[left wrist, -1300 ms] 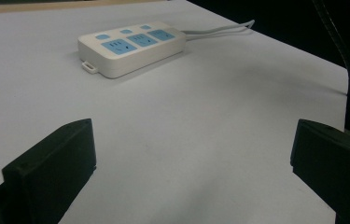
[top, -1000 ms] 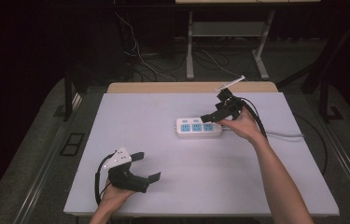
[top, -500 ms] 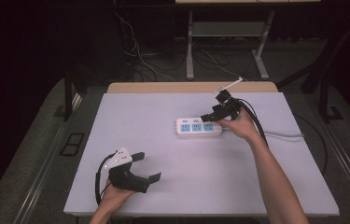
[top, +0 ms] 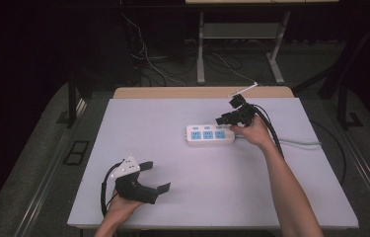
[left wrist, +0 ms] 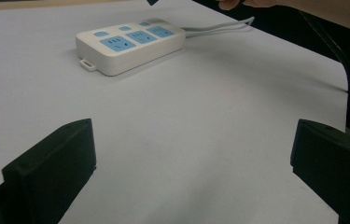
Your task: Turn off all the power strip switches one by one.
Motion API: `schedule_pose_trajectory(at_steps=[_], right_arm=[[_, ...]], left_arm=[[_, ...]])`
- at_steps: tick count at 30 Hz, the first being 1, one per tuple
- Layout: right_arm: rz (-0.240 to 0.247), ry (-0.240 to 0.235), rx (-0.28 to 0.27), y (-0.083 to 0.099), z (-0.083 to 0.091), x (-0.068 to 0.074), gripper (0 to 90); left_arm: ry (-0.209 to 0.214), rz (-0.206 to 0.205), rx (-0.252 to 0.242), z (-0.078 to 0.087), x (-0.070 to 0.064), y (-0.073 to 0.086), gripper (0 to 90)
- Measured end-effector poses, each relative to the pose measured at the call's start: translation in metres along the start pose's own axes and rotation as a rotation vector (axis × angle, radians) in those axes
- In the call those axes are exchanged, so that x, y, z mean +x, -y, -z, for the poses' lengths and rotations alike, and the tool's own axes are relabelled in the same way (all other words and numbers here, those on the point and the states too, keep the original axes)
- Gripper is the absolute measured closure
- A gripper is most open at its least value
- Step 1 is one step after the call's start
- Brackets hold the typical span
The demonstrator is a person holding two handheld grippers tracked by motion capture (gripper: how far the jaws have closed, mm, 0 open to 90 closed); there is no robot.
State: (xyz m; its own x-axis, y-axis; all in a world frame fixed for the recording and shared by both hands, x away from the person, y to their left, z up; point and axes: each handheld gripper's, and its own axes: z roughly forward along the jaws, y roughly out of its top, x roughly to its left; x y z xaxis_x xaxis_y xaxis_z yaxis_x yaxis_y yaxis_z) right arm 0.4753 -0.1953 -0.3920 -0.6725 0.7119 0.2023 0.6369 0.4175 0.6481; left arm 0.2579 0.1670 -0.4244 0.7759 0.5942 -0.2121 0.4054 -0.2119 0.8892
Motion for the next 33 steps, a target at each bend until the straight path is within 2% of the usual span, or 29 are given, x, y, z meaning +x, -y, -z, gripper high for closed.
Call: schedule_pose_trajectory(at_steps=[6, 9, 12, 16, 23, 31, 33], right_arm=[[-0.028, -0.024, -0.006, 0.002, -0.005, -0.003, 75.6], [-0.027, -0.021, -0.004, 0.002, -0.006, -0.004, 77.8], [-0.02, -0.005, 0.021, 0.003, -0.01, -0.004, 83.0], [-0.015, -0.012, 0.031, 0.004, -0.013, -0.005, 89.1], [-0.02, -0.024, 0.013, 0.007, -0.016, -0.007, 89.8], [-0.023, -0.022, 0.024, 0.008, -0.023, -0.008, 89.8], [-0.031, -0.036, 0.031, 0.01, -0.026, -0.009, 89.8]], left_arm=[[0.0, -0.001, 0.002, 0.0, 0.0, 0.0, 0.0], [0.002, -0.001, -0.001, 0.0, 0.0, 0.0, 0.0], [0.005, 0.001, -0.004, 0.0, 0.0, 0.0, 0.0], [0.007, 0.0, 0.0, -0.001, 0.0, 0.0, 0.0], [0.005, 0.0, -0.001, -0.001, 0.001, 0.0, 0.0], [0.006, 0.0, 0.002, -0.001, 0.001, 0.0, 0.0], [0.006, -0.004, 0.003, -0.002, 0.001, 0.0, 0.0]])
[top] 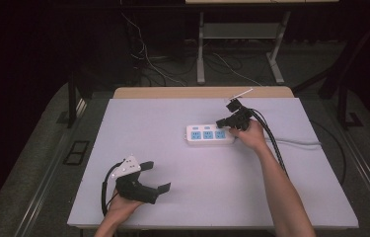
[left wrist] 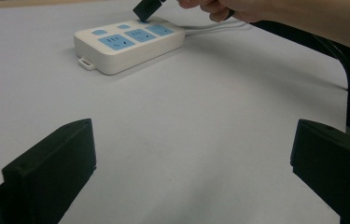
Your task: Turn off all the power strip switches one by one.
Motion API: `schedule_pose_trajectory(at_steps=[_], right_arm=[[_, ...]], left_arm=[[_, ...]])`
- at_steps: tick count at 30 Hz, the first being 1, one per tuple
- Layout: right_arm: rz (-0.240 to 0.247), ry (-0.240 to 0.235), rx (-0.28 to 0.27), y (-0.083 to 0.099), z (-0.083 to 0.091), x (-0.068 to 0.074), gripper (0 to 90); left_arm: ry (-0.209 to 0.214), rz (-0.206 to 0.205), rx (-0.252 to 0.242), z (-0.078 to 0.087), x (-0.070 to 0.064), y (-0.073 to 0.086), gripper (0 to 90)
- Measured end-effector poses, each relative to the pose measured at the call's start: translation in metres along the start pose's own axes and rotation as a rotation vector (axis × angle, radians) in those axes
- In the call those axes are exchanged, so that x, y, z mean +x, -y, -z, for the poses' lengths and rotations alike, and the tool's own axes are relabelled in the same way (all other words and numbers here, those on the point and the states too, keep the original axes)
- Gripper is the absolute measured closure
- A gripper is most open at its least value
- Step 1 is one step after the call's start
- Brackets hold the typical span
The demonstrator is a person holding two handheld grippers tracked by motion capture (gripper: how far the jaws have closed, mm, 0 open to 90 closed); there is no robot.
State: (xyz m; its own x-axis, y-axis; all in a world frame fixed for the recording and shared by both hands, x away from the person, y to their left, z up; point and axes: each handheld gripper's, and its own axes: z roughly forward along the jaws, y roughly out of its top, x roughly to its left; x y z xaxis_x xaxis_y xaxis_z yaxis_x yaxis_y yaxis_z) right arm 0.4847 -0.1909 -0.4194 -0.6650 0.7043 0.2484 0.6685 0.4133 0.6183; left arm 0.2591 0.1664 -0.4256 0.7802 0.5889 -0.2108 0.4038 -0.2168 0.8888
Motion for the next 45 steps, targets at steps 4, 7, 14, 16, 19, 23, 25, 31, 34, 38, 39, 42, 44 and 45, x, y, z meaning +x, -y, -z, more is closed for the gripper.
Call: schedule_pose_trajectory(at_steps=[4, 7, 14, 16, 19, 23, 25, 31, 34, 38, 39, 42, 44, 45], right_arm=[[-0.007, -0.007, -0.008, 0.002, 0.0, 0.0, 90.0], [0.015, 0.01, -0.006, 0.002, 0.0, 0.003, 90.0], [0.023, 0.0, -0.044, 0.008, 0.0, 0.001, 90.0], [0.025, 0.003, -0.049, 0.009, 0.001, 0.002, 90.0], [0.026, 0.008, -0.059, 0.01, 0.0, 0.002, 90.0], [0.037, 0.022, -0.053, 0.012, 0.002, 0.003, 90.0], [0.04, 0.036, -0.035, 0.013, 0.006, 0.001, 90.0], [-0.007, -0.016, -0.077, 0.019, 0.005, -0.005, 90.0], [0.006, 0.003, -0.058, 0.016, 0.005, -0.002, 90.0], [0.005, 0.0, -0.061, 0.017, 0.005, -0.003, 90.0], [0.009, 0.004, -0.056, 0.016, 0.005, -0.002, 90.0], [0.035, 0.038, -0.041, 0.014, 0.005, 0.002, 90.0], [0.052, 0.058, -0.035, 0.013, 0.005, 0.005, 90.0], [0.051, 0.057, -0.036, 0.013, 0.004, 0.005, 90.0]], left_arm=[[-0.001, -0.003, 0.002, 0.0, 0.0, 0.0, 0.0], [0.001, -0.009, 0.004, -0.001, -0.001, 0.0, 0.0], [0.001, -0.012, 0.007, -0.001, -0.002, 0.0, 0.0], [-0.001, -0.015, 0.01, -0.001, -0.002, 0.0, 0.0], [0.0, -0.015, 0.01, -0.002, -0.003, 0.0, 0.0], [0.0, -0.02, 0.013, -0.002, -0.003, 0.0, 0.0], [0.001, -0.019, 0.012, -0.002, -0.004, 0.001, 0.0], [0.001, -0.02, 0.018, -0.003, -0.003, 0.001, 0.0], [-0.001, -0.016, 0.018, -0.004, -0.003, 0.001, 0.0], [-0.004, -0.018, 0.013, -0.002, -0.005, 0.001, 0.0], [-0.005, -0.017, 0.012, -0.002, -0.005, 0.001, 0.0], [-0.007, -0.012, 0.008, -0.001, -0.005, 0.001, 0.0], [-0.007, -0.012, 0.007, -0.001, -0.005, 0.001, 0.0], [-0.006, -0.013, 0.008, -0.001, -0.005, 0.001, 0.0]])
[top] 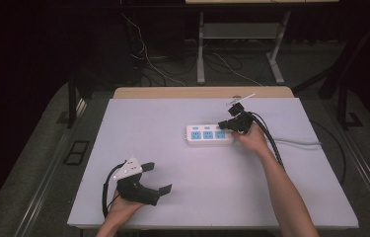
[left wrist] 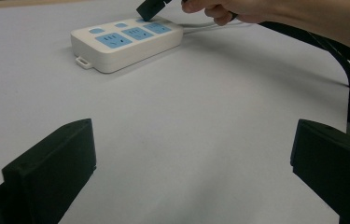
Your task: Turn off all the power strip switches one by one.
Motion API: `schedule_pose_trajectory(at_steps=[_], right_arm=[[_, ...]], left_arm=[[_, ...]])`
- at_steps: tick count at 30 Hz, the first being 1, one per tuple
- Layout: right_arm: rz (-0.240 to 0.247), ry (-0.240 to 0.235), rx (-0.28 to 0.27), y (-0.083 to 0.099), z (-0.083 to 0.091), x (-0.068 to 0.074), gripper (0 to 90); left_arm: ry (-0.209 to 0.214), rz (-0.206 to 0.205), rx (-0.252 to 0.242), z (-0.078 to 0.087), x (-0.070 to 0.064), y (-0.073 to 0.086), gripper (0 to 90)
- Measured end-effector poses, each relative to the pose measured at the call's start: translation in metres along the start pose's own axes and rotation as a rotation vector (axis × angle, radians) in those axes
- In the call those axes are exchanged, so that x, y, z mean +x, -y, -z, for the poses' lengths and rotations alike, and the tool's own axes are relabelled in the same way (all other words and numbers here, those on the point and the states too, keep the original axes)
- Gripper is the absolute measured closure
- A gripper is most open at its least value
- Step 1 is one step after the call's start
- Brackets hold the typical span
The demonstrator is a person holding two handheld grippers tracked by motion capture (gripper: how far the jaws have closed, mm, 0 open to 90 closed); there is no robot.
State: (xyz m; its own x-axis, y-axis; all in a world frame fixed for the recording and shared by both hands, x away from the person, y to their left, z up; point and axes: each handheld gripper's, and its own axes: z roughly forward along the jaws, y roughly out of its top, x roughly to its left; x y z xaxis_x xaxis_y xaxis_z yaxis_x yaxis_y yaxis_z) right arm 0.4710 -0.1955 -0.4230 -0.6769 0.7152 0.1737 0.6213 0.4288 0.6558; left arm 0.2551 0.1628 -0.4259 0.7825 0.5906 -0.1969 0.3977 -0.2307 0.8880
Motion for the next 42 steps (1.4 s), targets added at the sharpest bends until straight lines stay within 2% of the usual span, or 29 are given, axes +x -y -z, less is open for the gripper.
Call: schedule_pose_trajectory(at_steps=[3, 5, 11, 15, 19, 22, 23, 26, 33, 42], right_arm=[[0.006, 0.012, 0.01, -0.001, 0.0, 0.002, 90.0], [0.037, 0.04, 0.02, -0.003, -0.002, 0.006, 90.0], [0.016, 0.002, 0.039, -0.006, -0.002, 0.0, 90.0], [-0.008, -0.021, 0.021, -0.004, -0.001, -0.004, 90.0], [-0.007, -0.018, 0.023, -0.005, -0.001, -0.004, 90.0], [-0.024, -0.022, 0.013, -0.004, 0.0, -0.006, 90.0], [-0.041, -0.033, -0.007, -0.005, 0.002, -0.008, 90.0], [-0.053, -0.033, 0.016, -0.003, 0.003, -0.012, 90.0], [-0.039, -0.05, 0.002, -0.007, 0.006, -0.01, 90.0], [-0.006, -0.057, -0.008, -0.022, 0.019, 0.001, 90.0]], left_arm=[[0.001, -0.003, 0.002, -0.001, 0.0, 0.0, 0.0], [0.002, -0.004, 0.004, -0.001, 0.0, 0.0, 0.0], [0.001, 0.001, 0.004, -0.001, 0.001, 0.0, 0.0], [-0.002, 0.002, 0.006, -0.001, 0.002, 0.0, 0.0], [-0.003, 0.004, 0.002, 0.0, 0.003, 0.0, 0.0], [-0.002, 0.007, 0.002, -0.001, 0.004, 0.0, 0.0], [-0.002, 0.007, 0.002, -0.001, 0.004, 0.0, 0.0], [-0.002, 0.008, 0.0, 0.0, 0.004, 0.0, 0.0], [-0.002, 0.01, -0.001, 0.0, 0.004, 0.0, 0.0], [0.0, 0.009, -0.004, 0.0, 0.004, 0.0, 0.0]])
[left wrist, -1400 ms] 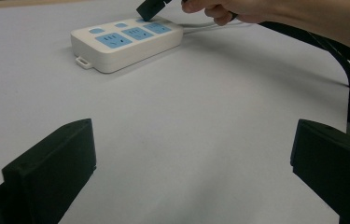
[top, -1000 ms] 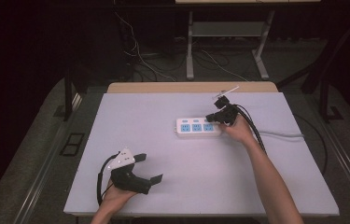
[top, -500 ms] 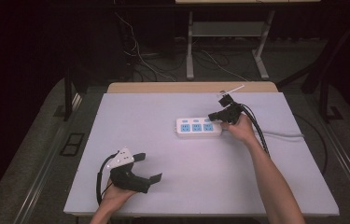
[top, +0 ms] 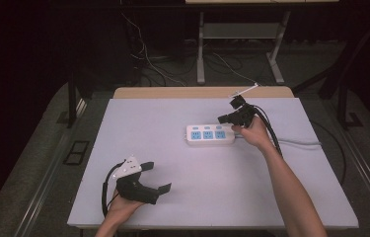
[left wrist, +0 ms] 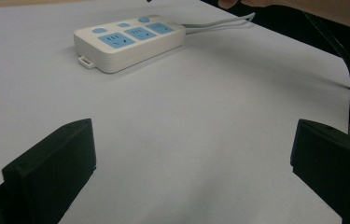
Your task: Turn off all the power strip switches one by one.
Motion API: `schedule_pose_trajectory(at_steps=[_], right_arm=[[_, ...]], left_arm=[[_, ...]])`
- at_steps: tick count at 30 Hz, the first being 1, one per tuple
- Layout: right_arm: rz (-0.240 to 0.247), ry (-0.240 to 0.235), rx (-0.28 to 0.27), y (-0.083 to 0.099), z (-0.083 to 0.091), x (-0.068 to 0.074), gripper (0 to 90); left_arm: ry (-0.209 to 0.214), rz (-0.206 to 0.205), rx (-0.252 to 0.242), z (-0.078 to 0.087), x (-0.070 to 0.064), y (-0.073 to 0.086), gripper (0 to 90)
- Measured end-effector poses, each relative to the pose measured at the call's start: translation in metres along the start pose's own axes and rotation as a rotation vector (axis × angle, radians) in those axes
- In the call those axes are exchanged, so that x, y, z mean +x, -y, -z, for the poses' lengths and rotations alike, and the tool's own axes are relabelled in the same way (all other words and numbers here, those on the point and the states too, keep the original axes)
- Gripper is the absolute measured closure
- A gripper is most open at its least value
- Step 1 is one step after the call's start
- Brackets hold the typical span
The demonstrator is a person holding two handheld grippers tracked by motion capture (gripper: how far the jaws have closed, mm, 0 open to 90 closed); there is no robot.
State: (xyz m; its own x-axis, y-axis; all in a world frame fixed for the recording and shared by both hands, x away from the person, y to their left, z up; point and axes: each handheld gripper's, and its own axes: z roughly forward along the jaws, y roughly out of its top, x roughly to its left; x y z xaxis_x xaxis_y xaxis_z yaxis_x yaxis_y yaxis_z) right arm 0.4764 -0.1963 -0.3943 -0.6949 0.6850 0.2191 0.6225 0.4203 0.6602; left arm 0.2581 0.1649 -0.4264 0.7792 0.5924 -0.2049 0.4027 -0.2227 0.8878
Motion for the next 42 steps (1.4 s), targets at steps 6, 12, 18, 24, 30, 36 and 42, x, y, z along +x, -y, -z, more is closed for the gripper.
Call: schedule_pose_trajectory(at_steps=[6, 12, 18, 24, 30, 36, 42], right_arm=[[0.027, -0.003, -0.002, -0.012, 0.004, 0.008, 90.0], [0.046, -0.005, 0.007, -0.019, 0.0, 0.014, 90.0], [0.047, -0.012, 0.02, -0.02, -0.009, 0.016, 90.0], [0.049, -0.023, 0.038, -0.019, -0.022, 0.019, 90.0], [0.045, -0.033, 0.053, -0.016, -0.033, 0.019, 90.0], [0.041, -0.038, 0.065, -0.013, -0.043, 0.02, 90.0], [0.027, -0.045, 0.063, -0.01, -0.049, 0.018, 90.0]], left_arm=[[0.0, 0.0, -0.001, 0.0, 0.0, 0.0, 0.0], [0.0, 0.001, -0.002, 0.0, 0.0, 0.0, 0.0], [0.001, 0.0, -0.002, 0.0, 0.0, 0.0, 0.0], [-0.002, 0.001, -0.006, 0.0, 0.0, 0.0, 0.0], [-0.001, -0.001, -0.005, 0.001, 0.0, 0.0, 0.0], [0.001, -0.002, -0.004, 0.001, 0.0, 0.0, 0.0], [0.0, -0.003, -0.002, 0.001, 0.0, 0.0, 0.0]])
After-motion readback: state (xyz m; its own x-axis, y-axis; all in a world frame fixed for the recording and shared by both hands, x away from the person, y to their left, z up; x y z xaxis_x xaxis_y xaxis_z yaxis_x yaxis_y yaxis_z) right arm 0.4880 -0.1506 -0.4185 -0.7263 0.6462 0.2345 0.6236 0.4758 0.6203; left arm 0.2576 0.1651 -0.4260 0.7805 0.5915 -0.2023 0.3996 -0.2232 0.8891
